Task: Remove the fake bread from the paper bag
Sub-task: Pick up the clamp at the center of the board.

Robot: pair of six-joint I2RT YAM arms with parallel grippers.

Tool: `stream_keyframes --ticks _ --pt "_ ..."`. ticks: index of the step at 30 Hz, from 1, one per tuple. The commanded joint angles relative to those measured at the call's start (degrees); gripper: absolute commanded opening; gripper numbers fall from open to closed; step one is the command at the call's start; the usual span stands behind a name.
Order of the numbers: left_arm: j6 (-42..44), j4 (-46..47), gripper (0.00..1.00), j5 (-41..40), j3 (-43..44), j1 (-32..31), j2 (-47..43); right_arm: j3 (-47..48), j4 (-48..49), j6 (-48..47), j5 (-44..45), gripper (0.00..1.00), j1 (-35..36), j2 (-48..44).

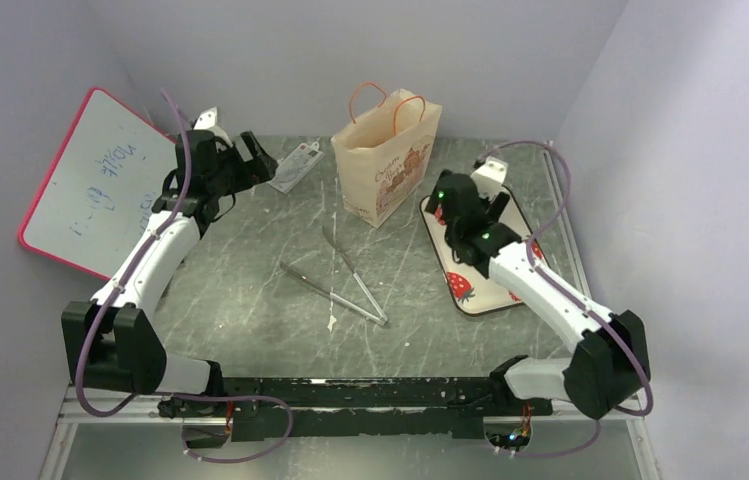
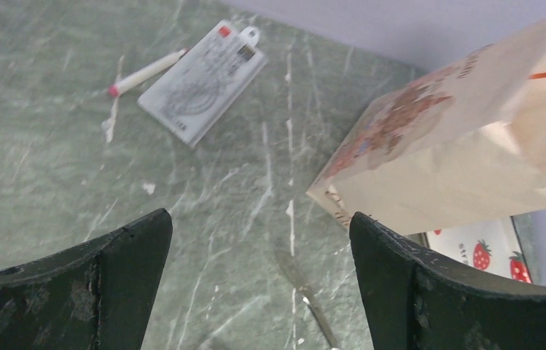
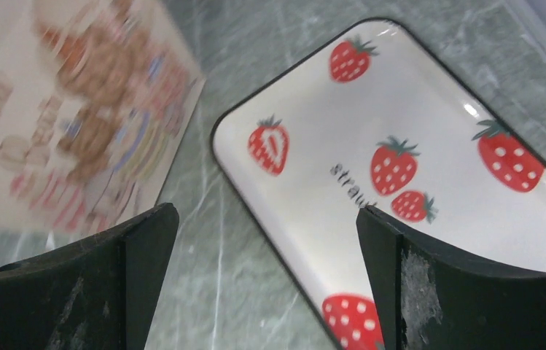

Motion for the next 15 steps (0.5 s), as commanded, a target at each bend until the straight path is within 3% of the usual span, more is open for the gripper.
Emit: stream_keyframes --ticks 1,5,8,15 --pt "3.0 -3.7 0.97 4.9 7.8 -1.3 1.8 -4.6 -2.9 -2.2 5.2 0.97 7.8 -6.3" --pt "3.4 -6.0 0.97 5.6 13.7 -1.4 4.0 -9.7 -1.9 -3.1 0.4 0.92 15.1 -10.7" --pt "2.3 -5.8 0.97 6.0 14.7 -1.4 4.0 -9.4 -5.3 -0.9 3.8 0.92 22.4 -10.8" --pt "0.5 -5.4 0.97 4.7 16.4 -1.5 7.1 -6.8 -6.4 -1.2 7.4 0.92 37.1 -1.0"
